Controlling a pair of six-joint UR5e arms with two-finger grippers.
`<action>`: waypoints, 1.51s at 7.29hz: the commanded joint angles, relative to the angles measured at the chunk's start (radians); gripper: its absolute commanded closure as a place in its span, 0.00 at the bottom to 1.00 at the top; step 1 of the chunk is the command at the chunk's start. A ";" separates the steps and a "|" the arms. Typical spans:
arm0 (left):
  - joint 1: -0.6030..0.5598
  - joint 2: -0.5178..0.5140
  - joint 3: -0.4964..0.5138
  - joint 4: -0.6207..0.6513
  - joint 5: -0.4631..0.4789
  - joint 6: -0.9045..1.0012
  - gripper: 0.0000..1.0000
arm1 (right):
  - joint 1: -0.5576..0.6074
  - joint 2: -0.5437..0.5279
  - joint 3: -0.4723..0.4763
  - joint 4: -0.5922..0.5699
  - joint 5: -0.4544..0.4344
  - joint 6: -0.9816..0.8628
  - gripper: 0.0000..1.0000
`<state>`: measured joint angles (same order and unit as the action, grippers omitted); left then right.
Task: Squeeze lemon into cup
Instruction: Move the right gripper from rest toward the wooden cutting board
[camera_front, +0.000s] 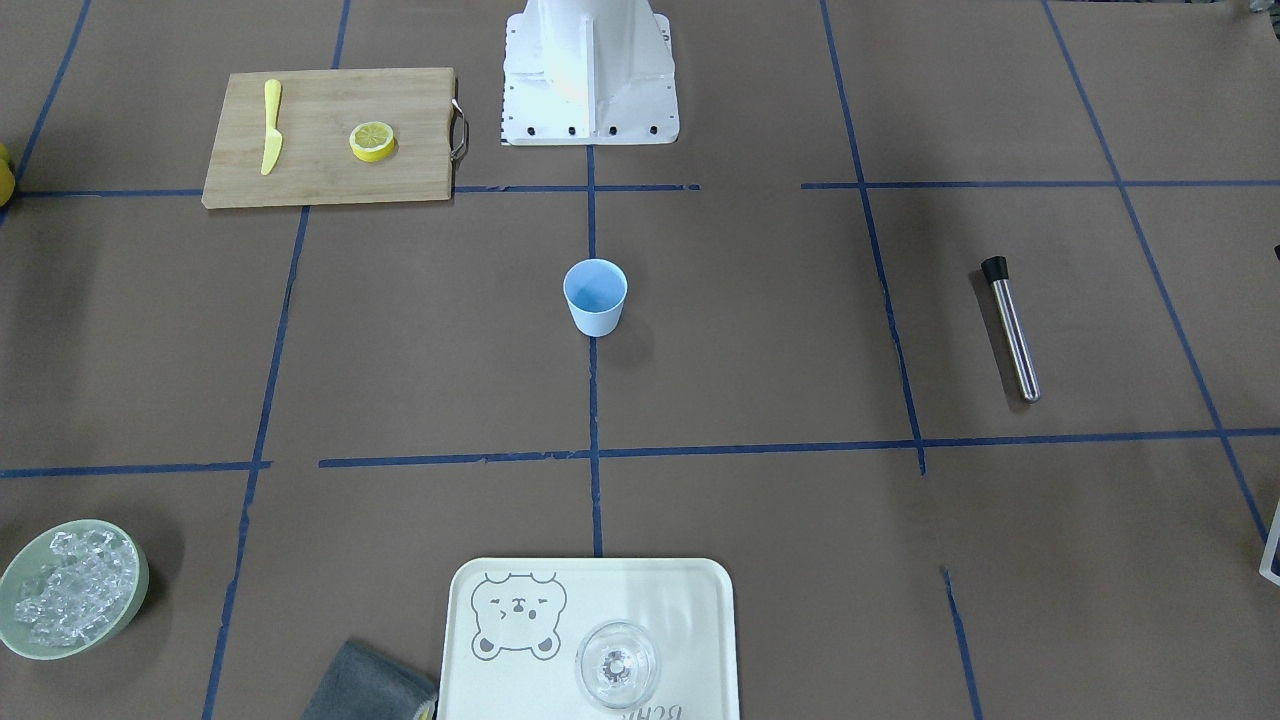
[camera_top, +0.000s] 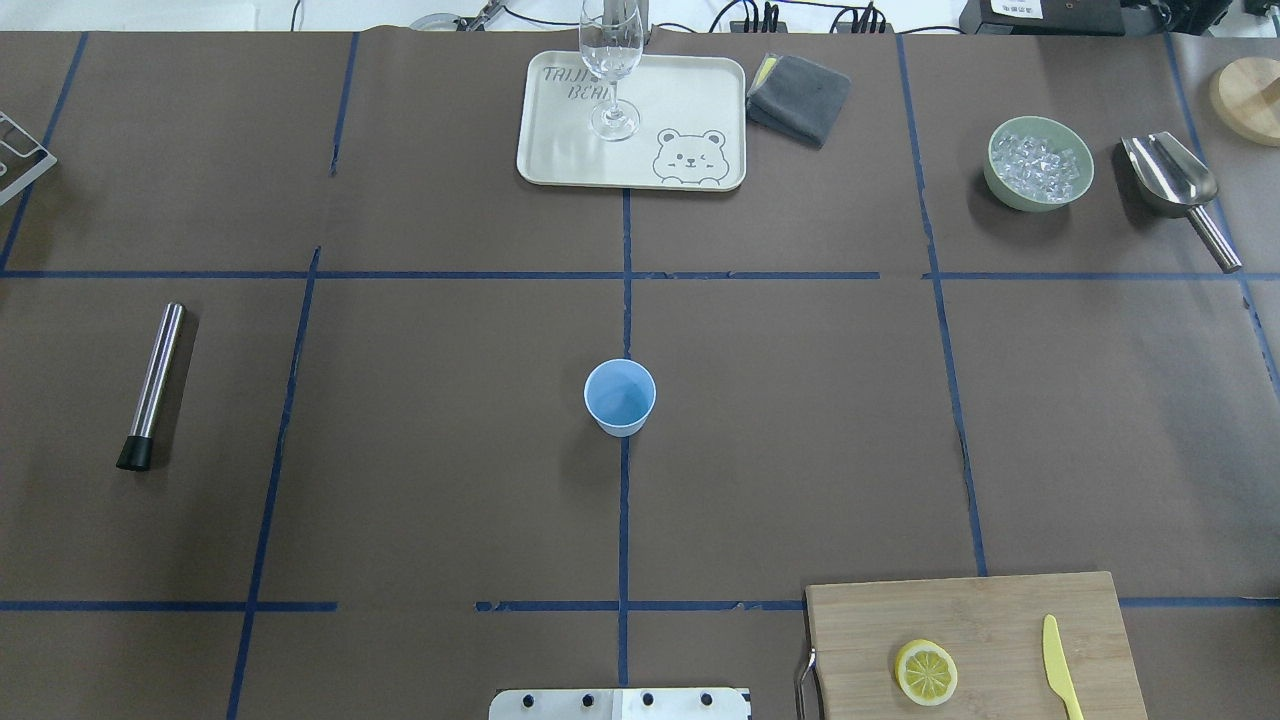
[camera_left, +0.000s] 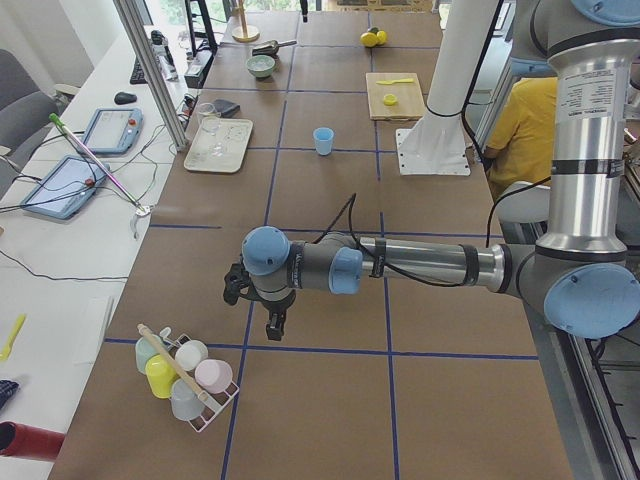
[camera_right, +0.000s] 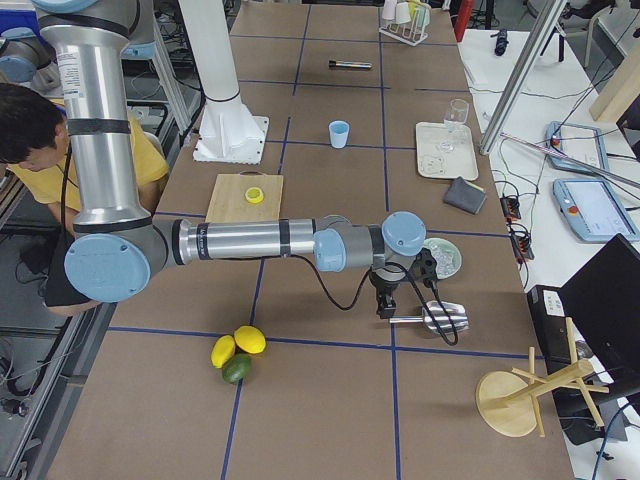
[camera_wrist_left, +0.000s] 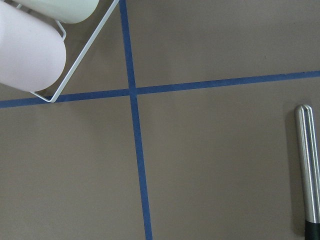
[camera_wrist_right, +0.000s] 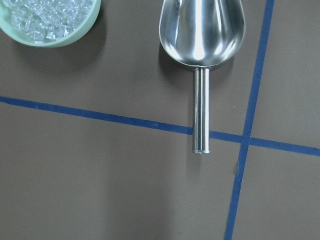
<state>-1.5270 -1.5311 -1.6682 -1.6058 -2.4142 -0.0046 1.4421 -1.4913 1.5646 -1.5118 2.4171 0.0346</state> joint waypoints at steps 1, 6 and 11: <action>-0.013 0.000 -0.030 0.000 0.018 0.006 0.00 | 0.001 -0.004 0.020 0.002 0.013 0.001 0.00; -0.012 0.011 -0.053 -0.006 0.014 0.003 0.00 | -0.049 -0.068 0.133 0.005 0.010 0.015 0.00; -0.002 0.014 -0.038 -0.085 -0.059 0.003 0.00 | -0.450 -0.257 0.469 0.310 -0.056 0.716 0.00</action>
<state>-1.5315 -1.5166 -1.7035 -1.6871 -2.4601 -0.0016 1.1207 -1.7447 2.0148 -1.3328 2.4107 0.4320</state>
